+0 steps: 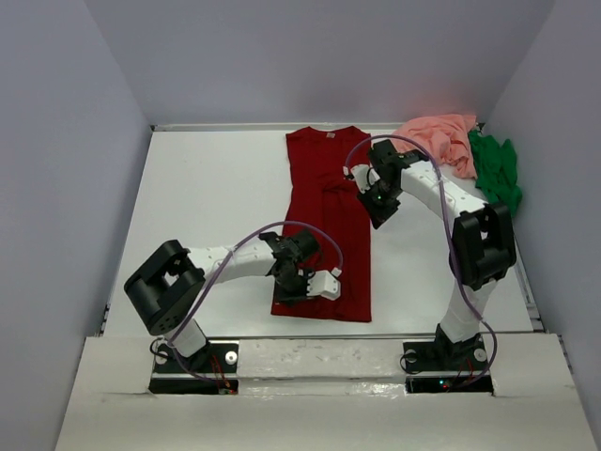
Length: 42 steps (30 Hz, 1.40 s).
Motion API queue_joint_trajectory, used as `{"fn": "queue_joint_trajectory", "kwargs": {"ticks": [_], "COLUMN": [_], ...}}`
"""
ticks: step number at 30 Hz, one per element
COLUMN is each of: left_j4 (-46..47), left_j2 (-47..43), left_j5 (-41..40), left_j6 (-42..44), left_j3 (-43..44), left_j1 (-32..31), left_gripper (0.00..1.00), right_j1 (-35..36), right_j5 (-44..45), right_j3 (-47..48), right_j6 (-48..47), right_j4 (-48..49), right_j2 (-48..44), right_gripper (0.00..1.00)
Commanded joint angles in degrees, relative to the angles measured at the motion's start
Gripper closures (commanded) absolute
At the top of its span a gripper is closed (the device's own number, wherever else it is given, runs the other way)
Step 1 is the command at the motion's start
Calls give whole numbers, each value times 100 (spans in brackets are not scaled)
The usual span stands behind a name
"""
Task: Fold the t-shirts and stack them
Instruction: Rotate the tshirt 90 degrees
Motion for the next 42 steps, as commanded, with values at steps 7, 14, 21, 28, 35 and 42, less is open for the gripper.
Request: {"fn": "queue_joint_trajectory", "kwargs": {"ticks": [7,14,21,28,35,42], "left_j4": [485,1268,1655,1743,1717,1708], "left_j2": [-940,-1319,-1995,-2435,-2480,-2497], "left_j5": [-300,-467,-801,-1127,-1127,-1066], "left_j6": [-296,-947,-1264,-1360,-1387,-1361], "left_j3": [598,844,405,79,114,62], "left_j1": [402,2168,3444,3708,3902,3946], "left_gripper": [100,100,100,100,100,100], "right_j1": [-49,-49,-49,-49,-49,-49], "right_j5": [-135,-716,-1050,-1068,-614,284], "right_j3": [-267,137,550,858,876,771], "right_j6": [-83,-4,-118,-232,-197,-92], "right_j4": [188,21,143,258,372,495], "right_j2": [-724,-163,864,1507,1789,1666], "right_gripper": [100,100,100,100,100,100]}}
